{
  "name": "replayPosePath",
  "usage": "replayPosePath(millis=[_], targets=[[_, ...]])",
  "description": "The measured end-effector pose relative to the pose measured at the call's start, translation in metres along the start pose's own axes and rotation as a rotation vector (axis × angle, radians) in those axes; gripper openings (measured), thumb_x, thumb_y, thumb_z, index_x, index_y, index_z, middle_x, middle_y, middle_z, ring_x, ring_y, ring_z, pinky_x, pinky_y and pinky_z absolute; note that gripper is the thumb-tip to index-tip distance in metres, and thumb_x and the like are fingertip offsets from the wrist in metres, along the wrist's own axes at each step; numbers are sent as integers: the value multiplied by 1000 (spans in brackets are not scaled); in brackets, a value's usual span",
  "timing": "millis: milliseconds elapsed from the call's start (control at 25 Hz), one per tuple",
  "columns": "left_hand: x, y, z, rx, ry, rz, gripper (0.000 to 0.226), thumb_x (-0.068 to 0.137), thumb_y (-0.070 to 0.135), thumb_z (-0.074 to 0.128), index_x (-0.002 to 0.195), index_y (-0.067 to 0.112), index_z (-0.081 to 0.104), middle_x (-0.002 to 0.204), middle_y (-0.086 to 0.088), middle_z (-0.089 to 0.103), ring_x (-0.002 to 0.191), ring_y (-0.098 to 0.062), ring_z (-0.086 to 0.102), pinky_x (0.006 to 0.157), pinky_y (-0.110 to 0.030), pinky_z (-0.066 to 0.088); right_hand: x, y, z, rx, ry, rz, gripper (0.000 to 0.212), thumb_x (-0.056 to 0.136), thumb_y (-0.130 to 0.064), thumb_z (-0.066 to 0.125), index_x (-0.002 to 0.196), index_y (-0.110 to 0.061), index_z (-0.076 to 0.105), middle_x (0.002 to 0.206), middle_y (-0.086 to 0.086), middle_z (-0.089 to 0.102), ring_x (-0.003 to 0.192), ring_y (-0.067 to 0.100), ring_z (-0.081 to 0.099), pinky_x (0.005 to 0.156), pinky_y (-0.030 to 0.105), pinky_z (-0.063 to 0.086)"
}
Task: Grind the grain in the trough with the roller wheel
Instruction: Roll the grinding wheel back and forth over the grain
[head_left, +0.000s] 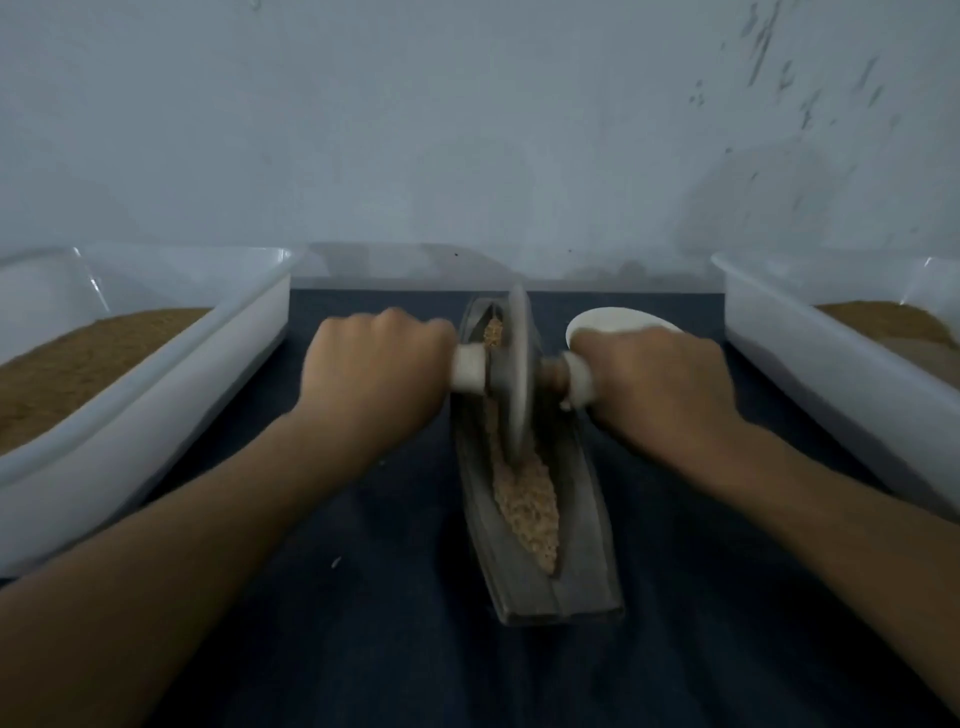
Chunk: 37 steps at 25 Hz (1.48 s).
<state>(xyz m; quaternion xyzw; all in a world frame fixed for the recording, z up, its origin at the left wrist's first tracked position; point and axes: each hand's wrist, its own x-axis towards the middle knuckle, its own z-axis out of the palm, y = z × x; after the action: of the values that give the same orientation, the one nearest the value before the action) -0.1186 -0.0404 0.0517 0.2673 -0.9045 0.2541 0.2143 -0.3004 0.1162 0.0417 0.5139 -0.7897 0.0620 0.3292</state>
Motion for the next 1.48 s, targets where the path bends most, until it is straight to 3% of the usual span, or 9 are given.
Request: replayPosePath(millis=[160, 360, 480, 640, 960, 1200, 1280, 1360, 1480], targets=[[41, -7, -4, -184, -268, -97, 15, 89, 34, 59, 98, 24, 65, 95, -6, 64, 85, -31, 63, 68, -38, 47, 38, -1, -5, -17, -219, 36, 11, 94, -35, 61, 96, -28, 53, 95, 3, 66, 87, 30, 64, 61, 35, 45], [-50, -10, -20, -75, 176, 97, 35, 64, 34, 64, 67, 28, 30, 50, 9, 32, 43, -17, 19, 50, -19, 5, -46, 10, -18, 101, 138, -197, 18, 73, -33, 55, 85, -31, 41, 66, -10, 39, 50, 25, 45, 47, 26, 28], [-35, -7, -14, -17, 105, 41, 29, 65, 26, 67, 63, 23, 38, 49, 3, 35, 37, -21, 28, 48, -20, 10, -30, 10, -11, 55, 113, -136, 26, 69, -30, 64, 81, -29, 41, 63, -10, 37, 53, 20, 31, 49, 21, 15], [33, 1, -6, -6, -120, -43, 9, 90, 28, 59, 94, 23, 64, 85, -4, 61, 79, -31, 64, 60, -35, 37, 25, -5, 6, 51, -235, 118, 13, 92, -29, 61, 97, -25, 50, 93, 3, 63, 82, 30, 59, 58, 35, 38], [-41, -14, -8, -131, 109, 112, 27, 66, 31, 55, 67, 29, 28, 50, 10, 29, 39, -17, 22, 51, -19, 8, -48, 8, -24, 42, 109, -107, 24, 69, -31, 57, 82, -31, 36, 60, -8, 40, 45, 27, 46, 46, 22, 22], [44, -3, -3, -99, -203, -90, 13, 90, 30, 56, 96, 23, 65, 86, -4, 59, 82, -30, 63, 64, -35, 41, 43, -6, -4, 70, -315, 145, 15, 93, -32, 65, 104, -24, 58, 105, 6, 66, 95, 32, 64, 71, 36, 48], [21, -4, -7, -40, -110, -25, 6, 85, 30, 61, 85, 24, 60, 72, 0, 51, 65, -27, 55, 56, -33, 35, 16, -1, -8, 57, -218, 72, 17, 88, -30, 65, 90, -29, 48, 90, 1, 63, 80, 30, 61, 60, 35, 48], [-25, -5, -12, -32, 80, 67, 25, 72, 29, 65, 68, 27, 39, 55, 7, 29, 44, -20, 29, 46, -23, 18, -29, 1, -17, 5, -3, -72, 31, 75, -32, 63, 80, -33, 33, 66, -7, 46, 54, 28, 49, 43, 24, 25], [-41, -14, -13, -94, 199, 119, 27, 64, 34, 56, 65, 29, 30, 51, 9, 22, 42, -16, 15, 52, -16, 7, -45, 14, -22, 80, 99, -149, 17, 68, -37, 48, 79, -34, 35, 60, -12, 25, 43, 25, 41, 48, 20, 17]])
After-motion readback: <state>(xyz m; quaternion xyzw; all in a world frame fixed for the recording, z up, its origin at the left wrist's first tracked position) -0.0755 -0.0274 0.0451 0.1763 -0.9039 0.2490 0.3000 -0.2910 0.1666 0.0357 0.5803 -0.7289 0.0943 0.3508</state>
